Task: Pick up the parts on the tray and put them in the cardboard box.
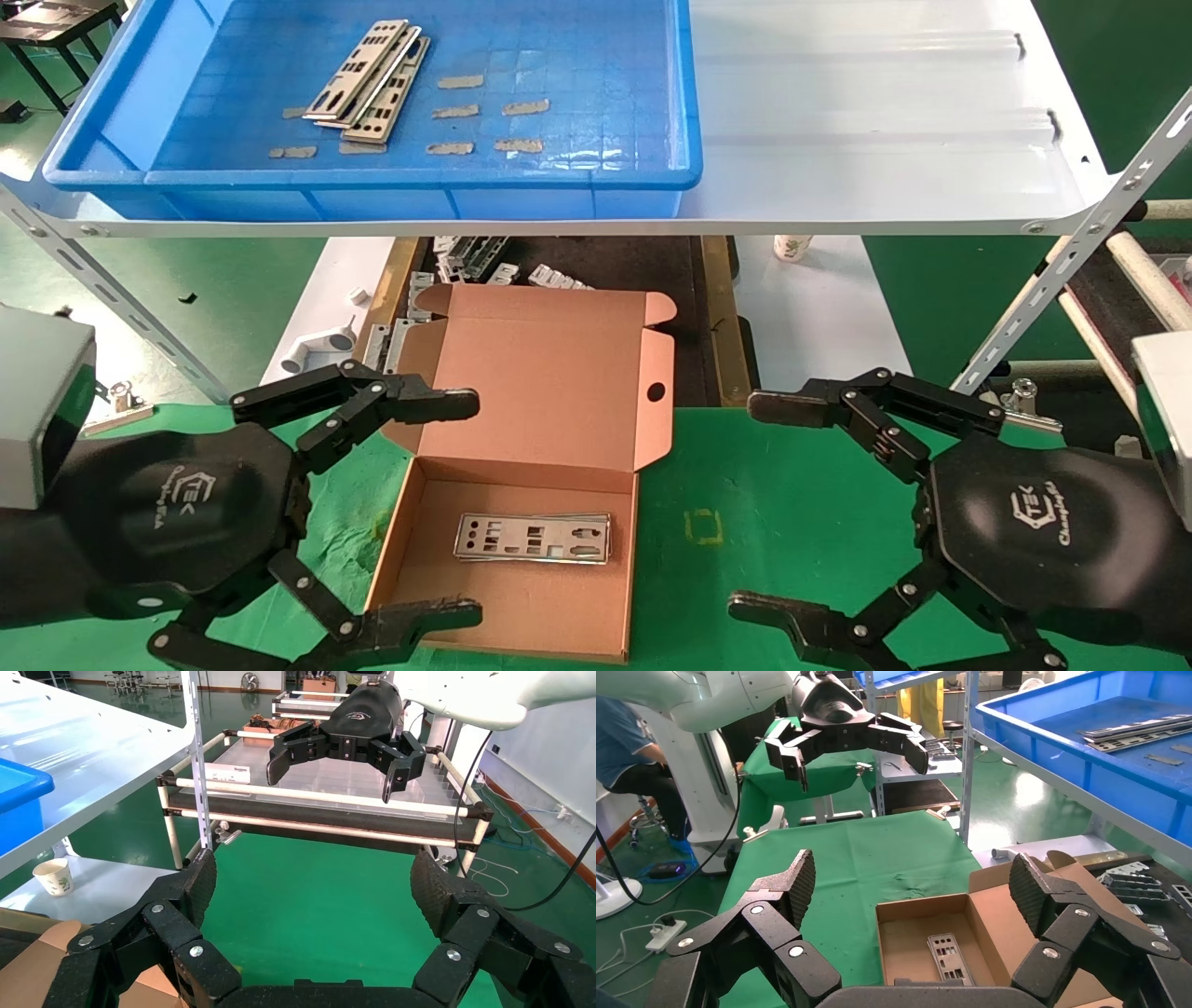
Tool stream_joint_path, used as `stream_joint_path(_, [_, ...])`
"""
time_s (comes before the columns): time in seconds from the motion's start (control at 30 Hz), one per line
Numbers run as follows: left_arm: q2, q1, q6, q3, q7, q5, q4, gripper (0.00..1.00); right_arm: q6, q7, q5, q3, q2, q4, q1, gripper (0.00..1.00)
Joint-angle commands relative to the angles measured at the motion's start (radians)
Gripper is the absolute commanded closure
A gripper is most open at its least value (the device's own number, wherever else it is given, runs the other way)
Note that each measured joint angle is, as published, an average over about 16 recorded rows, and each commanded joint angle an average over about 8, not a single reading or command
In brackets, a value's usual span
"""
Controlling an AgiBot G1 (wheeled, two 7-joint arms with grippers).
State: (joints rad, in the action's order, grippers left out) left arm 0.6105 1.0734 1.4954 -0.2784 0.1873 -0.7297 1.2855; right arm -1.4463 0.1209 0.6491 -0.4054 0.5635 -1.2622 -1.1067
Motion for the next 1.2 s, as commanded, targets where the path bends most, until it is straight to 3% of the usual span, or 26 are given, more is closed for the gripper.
stream_joint_path(0.03, [0.000, 0.001, 0.000, -0.001, 0.000, -0.001, -0.001, 0.00, 0.000, 0.000, 0.000, 0.000, 0.000, 0.000, 0.000, 0.00])
stream_joint_path(1.2, [0.002, 0.003, 0.000, -0.003, -0.003, -0.003, -0.006, 0.00, 0.000, 0.000, 0.000, 0.000, 0.000, 0.000, 0.000, 0.00])
